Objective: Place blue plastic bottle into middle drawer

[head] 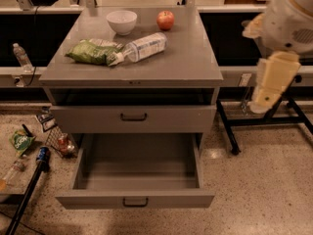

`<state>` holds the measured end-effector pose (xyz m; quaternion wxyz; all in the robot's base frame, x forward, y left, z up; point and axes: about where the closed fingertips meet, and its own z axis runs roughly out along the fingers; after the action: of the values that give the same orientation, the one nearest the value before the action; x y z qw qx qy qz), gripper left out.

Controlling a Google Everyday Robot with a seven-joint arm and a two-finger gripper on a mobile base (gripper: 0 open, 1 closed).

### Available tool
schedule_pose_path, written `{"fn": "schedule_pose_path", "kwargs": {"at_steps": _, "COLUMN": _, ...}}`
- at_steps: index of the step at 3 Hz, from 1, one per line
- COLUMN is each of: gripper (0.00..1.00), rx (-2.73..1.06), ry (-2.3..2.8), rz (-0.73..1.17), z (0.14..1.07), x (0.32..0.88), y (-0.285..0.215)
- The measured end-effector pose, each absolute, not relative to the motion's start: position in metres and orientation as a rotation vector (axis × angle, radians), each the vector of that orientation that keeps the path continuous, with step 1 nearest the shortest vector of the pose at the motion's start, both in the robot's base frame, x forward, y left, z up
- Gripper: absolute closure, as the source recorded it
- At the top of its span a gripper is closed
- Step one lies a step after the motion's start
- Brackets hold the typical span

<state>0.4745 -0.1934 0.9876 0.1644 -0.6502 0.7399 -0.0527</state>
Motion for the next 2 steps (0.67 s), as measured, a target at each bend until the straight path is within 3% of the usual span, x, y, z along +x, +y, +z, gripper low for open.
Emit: {"fn": "schedule_pose_path", "kwargs": {"at_steps": 2, "gripper": 0.00, "rx": -2.128, "ry": 1.755, "rz": -0.277, "z": 1.025, "x": 0.568, "y": -0.106}}
